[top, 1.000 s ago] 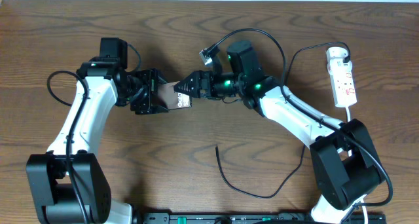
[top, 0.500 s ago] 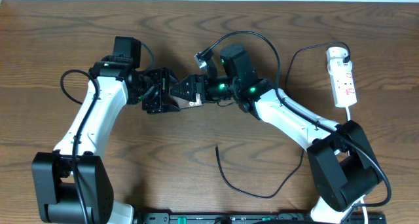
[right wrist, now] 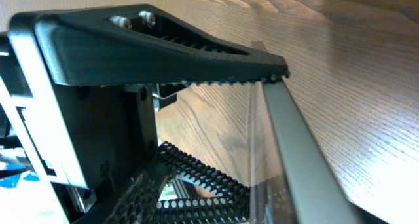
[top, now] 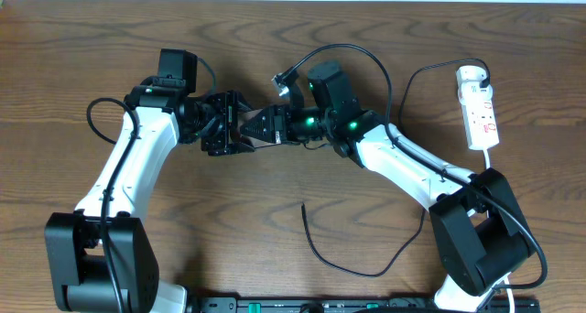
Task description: Plug charger to phone and switch on socket
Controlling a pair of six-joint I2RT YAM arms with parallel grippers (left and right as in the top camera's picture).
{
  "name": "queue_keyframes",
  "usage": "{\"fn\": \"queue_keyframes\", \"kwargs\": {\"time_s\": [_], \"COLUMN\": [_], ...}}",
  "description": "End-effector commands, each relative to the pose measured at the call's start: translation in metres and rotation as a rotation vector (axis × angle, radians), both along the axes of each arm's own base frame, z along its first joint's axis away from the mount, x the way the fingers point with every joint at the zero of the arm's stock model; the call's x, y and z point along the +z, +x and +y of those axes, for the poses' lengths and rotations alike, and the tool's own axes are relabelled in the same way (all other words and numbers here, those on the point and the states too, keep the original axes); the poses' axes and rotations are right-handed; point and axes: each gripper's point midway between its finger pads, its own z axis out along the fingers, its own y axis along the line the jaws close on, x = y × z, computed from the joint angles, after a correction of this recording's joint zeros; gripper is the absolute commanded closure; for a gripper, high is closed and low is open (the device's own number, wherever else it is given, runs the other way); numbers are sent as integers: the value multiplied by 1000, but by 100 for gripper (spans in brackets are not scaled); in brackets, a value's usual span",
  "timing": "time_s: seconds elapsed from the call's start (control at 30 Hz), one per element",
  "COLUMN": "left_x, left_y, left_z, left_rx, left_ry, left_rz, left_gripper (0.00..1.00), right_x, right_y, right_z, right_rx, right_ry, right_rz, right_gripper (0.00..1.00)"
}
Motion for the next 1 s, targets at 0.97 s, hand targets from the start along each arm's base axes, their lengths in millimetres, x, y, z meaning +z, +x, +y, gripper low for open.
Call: {"fn": "queue_keyframes", "kwargs": {"time_s": [0.97], "left_x": [10], "left_y": [2], "left_z": [-11], "left_rx": [-36], "left_ry": [39], "left_rz": [-52], "left_gripper": [93], "right_x": [-22], "right_y": [6], "right_z": [-8], "right_rx": [-76], "right_ry": [-109], "right_rz": [47], "right_gripper": [69]}}
